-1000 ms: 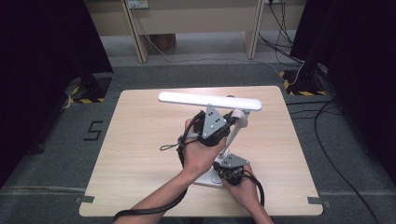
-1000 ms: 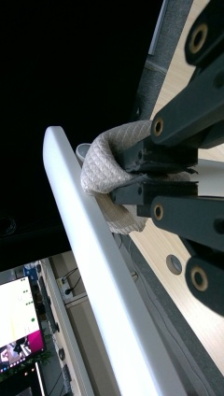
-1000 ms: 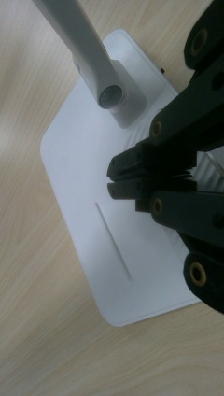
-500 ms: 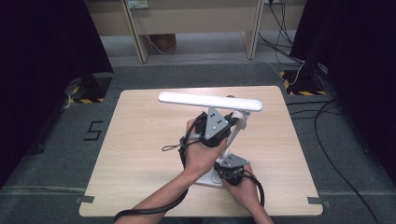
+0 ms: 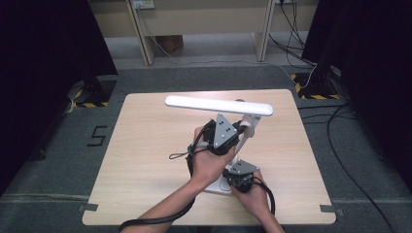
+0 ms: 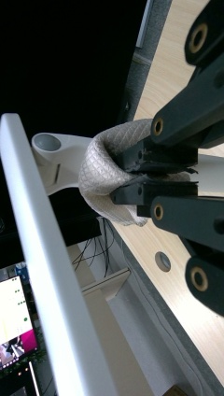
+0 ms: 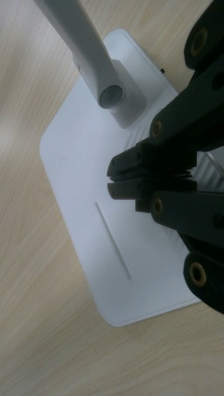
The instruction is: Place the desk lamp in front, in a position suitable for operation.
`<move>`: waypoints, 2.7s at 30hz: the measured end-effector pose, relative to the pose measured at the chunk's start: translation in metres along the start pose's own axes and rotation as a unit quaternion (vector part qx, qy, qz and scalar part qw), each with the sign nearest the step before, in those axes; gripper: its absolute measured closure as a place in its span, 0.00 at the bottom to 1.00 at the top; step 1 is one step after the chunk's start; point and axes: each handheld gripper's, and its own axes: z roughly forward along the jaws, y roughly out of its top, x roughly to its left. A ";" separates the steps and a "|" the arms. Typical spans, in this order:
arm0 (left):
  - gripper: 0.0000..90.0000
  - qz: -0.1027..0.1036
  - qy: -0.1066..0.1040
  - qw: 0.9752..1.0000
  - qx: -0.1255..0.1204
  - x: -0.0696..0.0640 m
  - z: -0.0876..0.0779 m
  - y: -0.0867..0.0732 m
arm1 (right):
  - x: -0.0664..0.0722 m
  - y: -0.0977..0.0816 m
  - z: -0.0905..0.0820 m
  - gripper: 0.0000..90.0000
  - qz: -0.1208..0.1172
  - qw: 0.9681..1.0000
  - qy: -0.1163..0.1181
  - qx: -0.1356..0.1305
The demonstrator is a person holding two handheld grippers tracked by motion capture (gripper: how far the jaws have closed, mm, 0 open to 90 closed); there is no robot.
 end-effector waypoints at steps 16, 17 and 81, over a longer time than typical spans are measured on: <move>0.94 -0.005 -0.010 1.000 0.017 0.001 0.003 -0.023 | 0.000 0.000 0.000 0.97 0.001 1.000 0.001 0.000; 0.94 -0.006 -0.010 1.000 0.018 0.001 0.003 -0.024 | 0.000 0.000 0.000 0.97 0.001 1.000 0.001 0.000; 0.94 -0.005 -0.009 0.999 0.043 -0.001 0.011 -0.059 | 0.000 0.000 0.000 0.97 0.000 1.000 0.000 -0.001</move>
